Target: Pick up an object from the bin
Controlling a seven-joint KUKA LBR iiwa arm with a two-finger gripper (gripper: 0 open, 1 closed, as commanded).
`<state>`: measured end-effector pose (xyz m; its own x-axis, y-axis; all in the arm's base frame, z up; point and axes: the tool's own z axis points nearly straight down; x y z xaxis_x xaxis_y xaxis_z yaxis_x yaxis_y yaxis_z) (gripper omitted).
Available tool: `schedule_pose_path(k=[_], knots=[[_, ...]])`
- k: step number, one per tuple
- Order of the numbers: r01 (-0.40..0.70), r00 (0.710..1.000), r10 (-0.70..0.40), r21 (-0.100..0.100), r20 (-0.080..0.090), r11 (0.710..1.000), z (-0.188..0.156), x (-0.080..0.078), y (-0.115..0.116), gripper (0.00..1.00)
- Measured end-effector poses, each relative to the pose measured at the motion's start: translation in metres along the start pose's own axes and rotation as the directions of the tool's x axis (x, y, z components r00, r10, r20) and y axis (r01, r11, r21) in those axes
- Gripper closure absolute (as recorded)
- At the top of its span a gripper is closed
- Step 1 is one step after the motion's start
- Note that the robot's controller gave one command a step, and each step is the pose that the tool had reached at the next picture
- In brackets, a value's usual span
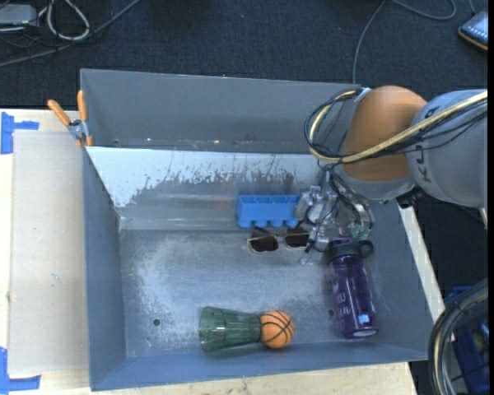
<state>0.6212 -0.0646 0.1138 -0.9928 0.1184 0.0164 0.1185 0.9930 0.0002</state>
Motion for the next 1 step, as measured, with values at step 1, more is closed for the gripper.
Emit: schedule_pose_path(k=[1], knots=[[-0.192, 0.981, 0.192, -0.01, 0.036, 0.981, 0.0374, -0.0024, 0.0036, 0.0]])
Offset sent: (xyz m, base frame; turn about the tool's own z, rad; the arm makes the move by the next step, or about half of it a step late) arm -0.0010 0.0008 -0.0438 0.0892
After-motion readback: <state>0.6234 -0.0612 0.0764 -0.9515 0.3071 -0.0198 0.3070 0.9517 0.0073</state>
